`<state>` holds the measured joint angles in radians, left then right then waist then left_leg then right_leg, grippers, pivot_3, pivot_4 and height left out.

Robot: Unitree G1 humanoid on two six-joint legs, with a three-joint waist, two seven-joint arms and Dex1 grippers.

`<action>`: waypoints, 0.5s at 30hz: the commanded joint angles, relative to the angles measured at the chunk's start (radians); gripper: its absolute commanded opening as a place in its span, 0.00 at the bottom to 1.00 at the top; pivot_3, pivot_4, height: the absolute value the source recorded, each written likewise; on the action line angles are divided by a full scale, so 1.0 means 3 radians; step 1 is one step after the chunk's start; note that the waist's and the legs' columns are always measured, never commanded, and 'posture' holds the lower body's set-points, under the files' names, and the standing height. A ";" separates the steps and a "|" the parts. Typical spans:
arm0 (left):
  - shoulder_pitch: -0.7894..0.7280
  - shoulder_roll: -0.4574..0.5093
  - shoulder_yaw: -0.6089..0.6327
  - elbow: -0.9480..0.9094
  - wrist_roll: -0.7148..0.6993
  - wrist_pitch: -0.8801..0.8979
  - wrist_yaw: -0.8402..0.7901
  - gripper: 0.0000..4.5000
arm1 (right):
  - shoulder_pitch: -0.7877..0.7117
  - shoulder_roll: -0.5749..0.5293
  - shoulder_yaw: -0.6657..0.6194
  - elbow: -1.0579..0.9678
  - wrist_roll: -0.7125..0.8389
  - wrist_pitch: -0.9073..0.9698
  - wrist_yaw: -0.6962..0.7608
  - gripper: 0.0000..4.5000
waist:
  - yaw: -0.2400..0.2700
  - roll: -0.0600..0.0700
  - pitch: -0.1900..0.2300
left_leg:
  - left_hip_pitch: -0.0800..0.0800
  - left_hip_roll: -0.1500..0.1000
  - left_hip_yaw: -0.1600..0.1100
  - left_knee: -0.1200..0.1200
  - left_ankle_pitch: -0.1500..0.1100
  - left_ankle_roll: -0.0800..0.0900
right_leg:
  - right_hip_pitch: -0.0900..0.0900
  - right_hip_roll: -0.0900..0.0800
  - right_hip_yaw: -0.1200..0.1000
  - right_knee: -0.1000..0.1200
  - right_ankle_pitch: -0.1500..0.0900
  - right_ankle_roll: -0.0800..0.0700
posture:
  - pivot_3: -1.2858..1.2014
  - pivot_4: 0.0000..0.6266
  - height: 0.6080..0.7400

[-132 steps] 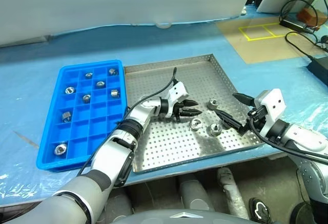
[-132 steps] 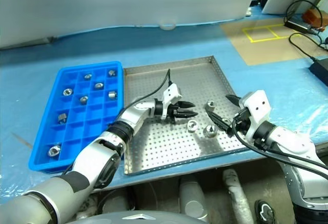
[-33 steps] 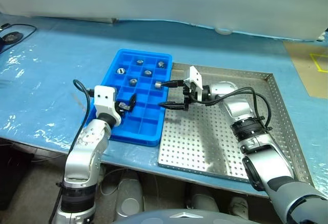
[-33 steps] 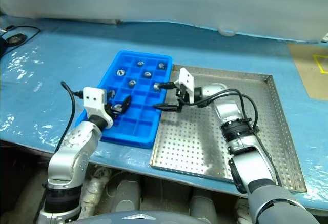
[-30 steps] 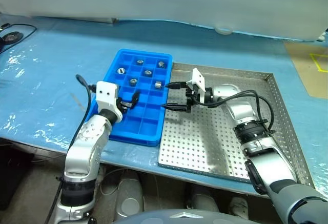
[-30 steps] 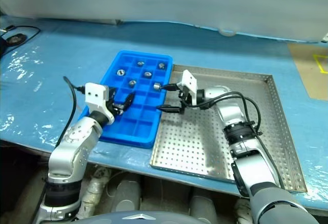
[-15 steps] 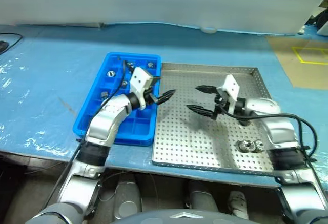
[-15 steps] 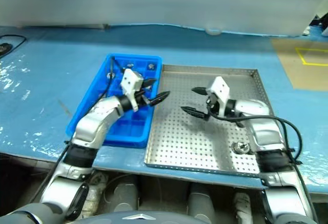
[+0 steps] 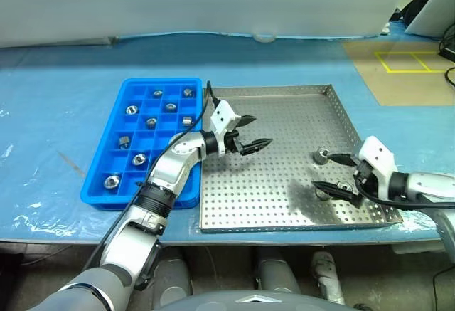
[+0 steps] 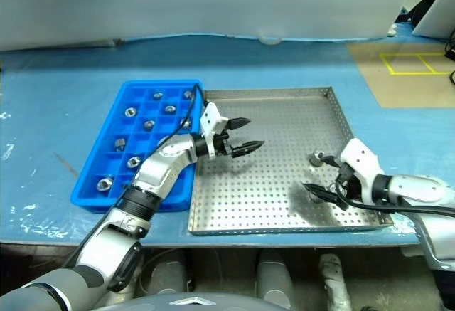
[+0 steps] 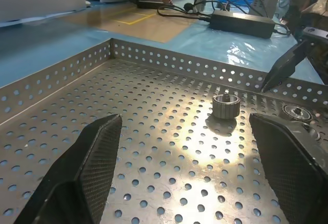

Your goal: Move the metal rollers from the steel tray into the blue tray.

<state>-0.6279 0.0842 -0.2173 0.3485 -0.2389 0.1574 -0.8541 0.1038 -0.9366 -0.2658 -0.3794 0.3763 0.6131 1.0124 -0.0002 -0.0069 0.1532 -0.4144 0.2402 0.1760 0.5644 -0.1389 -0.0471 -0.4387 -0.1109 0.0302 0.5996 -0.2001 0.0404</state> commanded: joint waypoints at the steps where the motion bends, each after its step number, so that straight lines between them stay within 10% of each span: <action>1: -0.0053 -0.0053 -0.0004 -0.0020 0.0008 -0.0116 -0.0040 0.93 | 0.0107 -0.0222 -0.0230 -0.0186 0.0122 0.0063 0.0186 1.00 | -0.0023 -0.0001 0.0000 | -0.0001 0.0000 0.0000 0.0000 0.0000 0.0001 | 0.0000 0.0000 0.0000 -0.0001 0.0001 -0.0001 | 0.37 0.24 1.00; 15: 0.0123 -0.0029 0.0005 -0.0214 -0.0005 -0.0085 -0.0074 0.93 | -0.0285 -0.0751 0.0561 0.0641 -0.0522 -0.0577 0.0520 1.00 | -0.0040 0.0000 0.0000 | -0.0010 0.0000 0.0001 0.0001 -0.0006 0.0010 | 0.0001 -0.0002 -0.0003 -0.0017 0.0012 -0.0020 | 0.40 0.24 1.00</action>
<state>-0.5891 0.0750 -0.2235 0.3229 -0.2328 0.1394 -0.8732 0.0524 -1.1488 -0.1147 -0.2062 0.2431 0.4762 1.1553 -0.0124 -0.0069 0.1532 -0.4173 0.2401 0.1764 0.5647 -0.1406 -0.0441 -0.4384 -0.1116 0.0292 0.5946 -0.1964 0.0343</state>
